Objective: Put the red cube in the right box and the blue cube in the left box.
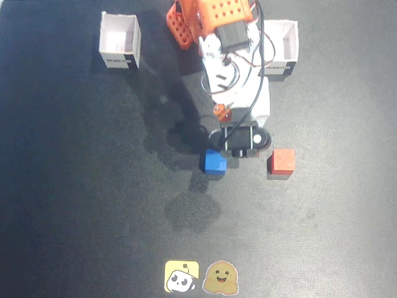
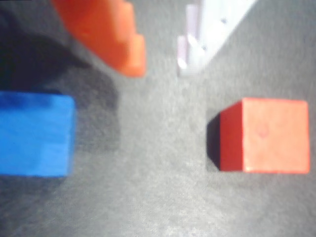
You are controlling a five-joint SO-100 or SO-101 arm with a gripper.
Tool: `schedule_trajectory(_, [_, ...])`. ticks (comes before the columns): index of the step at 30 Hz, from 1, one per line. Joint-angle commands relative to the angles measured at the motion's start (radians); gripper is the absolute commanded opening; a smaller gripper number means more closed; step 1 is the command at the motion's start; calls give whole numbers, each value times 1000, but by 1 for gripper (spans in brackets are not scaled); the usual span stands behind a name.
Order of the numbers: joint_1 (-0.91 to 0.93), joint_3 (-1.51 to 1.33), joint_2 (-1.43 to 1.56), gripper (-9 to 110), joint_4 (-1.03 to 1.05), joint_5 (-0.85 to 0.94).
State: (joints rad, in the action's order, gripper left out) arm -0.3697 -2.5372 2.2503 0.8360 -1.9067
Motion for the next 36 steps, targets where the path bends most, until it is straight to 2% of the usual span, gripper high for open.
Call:
schedule_trajectory(1, [-28,58,-17,7,-54,-18])
schedule_trajectory(25, [-169,256,-456,20,-301,-198])
schedule_trajectory(36, [-249,285,-479,22,-298,-281])
